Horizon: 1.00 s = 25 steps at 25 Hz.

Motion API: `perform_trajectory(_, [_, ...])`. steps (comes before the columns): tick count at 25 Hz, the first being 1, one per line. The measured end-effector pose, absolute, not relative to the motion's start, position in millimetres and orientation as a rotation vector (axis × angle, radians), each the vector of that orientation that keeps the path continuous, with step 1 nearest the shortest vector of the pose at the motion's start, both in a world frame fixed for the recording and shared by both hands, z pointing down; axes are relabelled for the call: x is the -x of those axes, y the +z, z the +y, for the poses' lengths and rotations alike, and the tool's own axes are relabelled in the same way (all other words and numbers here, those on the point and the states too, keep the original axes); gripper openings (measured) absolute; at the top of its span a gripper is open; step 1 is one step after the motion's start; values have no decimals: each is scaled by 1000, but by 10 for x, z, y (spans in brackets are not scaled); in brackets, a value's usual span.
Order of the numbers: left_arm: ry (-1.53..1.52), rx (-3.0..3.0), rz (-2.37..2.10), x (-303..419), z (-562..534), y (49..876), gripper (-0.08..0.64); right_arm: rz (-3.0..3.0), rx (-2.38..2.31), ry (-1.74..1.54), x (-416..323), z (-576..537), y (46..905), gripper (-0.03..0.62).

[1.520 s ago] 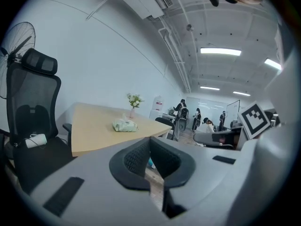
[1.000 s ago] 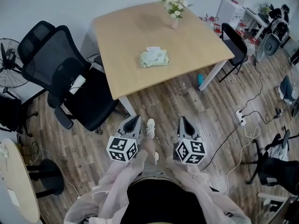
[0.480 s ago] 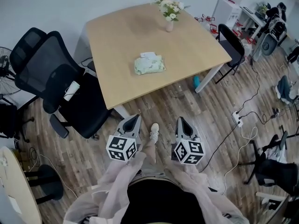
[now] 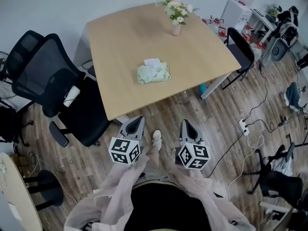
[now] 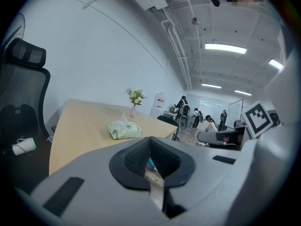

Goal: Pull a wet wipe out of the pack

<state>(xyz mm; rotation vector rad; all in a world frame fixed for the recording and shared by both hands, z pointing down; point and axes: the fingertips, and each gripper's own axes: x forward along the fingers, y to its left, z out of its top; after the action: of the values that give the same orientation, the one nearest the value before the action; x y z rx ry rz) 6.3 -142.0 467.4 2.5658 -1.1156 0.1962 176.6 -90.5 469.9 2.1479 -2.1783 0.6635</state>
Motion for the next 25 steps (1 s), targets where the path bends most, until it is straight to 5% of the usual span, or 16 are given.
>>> perform_trajectory(25, [190,-2413,-1239,-45,-2672,4828,11,-2231,-1903,695,-1619,-2462,4879,14])
